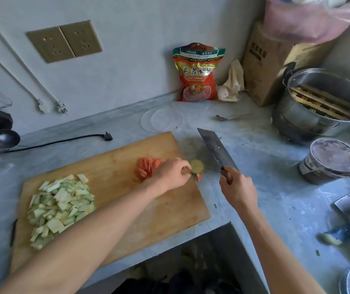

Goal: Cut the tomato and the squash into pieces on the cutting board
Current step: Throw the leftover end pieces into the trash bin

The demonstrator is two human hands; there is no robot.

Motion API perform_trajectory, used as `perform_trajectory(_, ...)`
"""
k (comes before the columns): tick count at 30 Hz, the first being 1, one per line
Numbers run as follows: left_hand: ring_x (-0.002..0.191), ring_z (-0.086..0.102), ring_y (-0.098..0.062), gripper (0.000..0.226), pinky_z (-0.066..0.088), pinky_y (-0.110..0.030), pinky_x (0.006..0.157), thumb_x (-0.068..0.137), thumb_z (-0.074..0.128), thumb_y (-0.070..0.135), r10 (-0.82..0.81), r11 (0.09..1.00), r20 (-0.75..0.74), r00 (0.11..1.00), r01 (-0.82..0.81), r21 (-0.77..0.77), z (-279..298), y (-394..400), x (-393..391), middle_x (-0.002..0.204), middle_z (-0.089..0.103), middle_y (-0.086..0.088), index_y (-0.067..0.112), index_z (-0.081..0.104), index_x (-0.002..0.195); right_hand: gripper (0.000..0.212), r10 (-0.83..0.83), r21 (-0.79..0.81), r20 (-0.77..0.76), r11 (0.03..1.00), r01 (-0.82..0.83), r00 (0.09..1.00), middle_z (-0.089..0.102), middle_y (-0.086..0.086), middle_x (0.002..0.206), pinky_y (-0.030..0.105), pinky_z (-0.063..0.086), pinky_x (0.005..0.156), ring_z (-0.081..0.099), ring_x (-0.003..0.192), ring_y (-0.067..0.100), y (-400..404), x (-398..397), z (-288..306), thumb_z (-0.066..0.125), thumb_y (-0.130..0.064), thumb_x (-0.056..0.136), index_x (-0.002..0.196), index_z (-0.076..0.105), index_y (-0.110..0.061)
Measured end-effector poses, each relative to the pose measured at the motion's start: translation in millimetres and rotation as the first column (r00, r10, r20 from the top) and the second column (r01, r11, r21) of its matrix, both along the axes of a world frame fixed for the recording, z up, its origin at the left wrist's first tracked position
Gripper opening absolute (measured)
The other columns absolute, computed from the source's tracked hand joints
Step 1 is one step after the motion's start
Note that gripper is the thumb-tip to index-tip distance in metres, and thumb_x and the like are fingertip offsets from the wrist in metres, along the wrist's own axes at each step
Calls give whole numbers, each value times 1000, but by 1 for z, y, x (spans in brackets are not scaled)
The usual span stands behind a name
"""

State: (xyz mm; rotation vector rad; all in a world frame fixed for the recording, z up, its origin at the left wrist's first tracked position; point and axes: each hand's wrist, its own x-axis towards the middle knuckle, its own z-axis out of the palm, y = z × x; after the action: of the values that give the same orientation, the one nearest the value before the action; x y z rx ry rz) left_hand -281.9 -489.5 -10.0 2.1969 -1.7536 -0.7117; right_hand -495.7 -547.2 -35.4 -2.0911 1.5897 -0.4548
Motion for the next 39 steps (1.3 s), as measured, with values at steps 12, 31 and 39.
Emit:
perform_trajectory(12,142,32,-35,94,36,-40,112,72,80,46,-160,942,145,976,107,317,-48,-63,-19,158,26,-16,32,32,152,14,68,21,-86,998,-66,994,68,9,83,38,55,60,62,72,33,-18,-5,-28,51,-21,92,105,57,-19)
perform_trajectory(31,95,60,-17,60,50,-29,83,65,88,31,317,934,-204,926,-342,-101,-34,-32,-8,108,60,1,24,61,118,24,187,46,-239,982,-181,953,56,11,107,33,35,68,50,105,32,-24,10,-16,49,-11,91,113,56,-8)
perform_trajectory(39,90,60,-5,61,57,-31,74,68,89,30,497,797,-475,726,-599,-81,-16,27,-4,102,57,13,24,60,121,20,393,235,-339,915,-328,855,51,14,117,37,41,75,53,106,35,-19,56,7,52,-16,92,111,52,-9)
